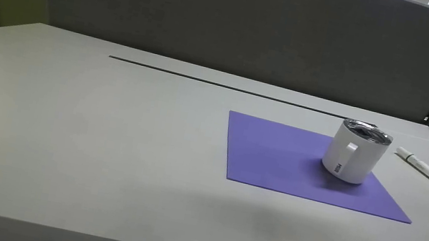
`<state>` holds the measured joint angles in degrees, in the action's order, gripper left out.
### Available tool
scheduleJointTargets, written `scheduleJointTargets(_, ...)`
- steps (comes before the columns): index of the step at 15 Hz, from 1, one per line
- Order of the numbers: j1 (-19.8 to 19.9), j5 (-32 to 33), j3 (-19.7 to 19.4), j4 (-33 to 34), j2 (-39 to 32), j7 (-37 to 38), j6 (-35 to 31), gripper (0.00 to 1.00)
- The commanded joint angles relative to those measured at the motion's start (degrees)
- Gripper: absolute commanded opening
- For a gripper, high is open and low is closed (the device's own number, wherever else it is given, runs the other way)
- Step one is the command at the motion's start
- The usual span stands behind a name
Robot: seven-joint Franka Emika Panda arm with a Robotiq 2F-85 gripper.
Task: Close the lid of the cup
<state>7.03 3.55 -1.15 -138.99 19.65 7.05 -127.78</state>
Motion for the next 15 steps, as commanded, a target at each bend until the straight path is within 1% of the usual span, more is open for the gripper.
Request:
scheduleJointTargets(1, -0.4, 0.7, -0.7, 0.7, -0.9, -0.2, 0.5, 0.09)
scheduleJointTargets(2, -0.3, 1.2, -0.8, 1.2, -1.6, -0.2, 0.8, 0.03)
scheduleJointTargets(3, -0.3, 1.3, -0.8, 1.6, -2.1, -0.3, 0.9, 0.01)
scheduleJointTargets(12, -0.3, 1.4, -0.8, 2.1, -2.4, -0.3, 1.5, 0.00)
scheduleJointTargets(15, 0.2, 2.3, -1.1, 3.0, -6.3, 0.0, -2.2, 0.00)
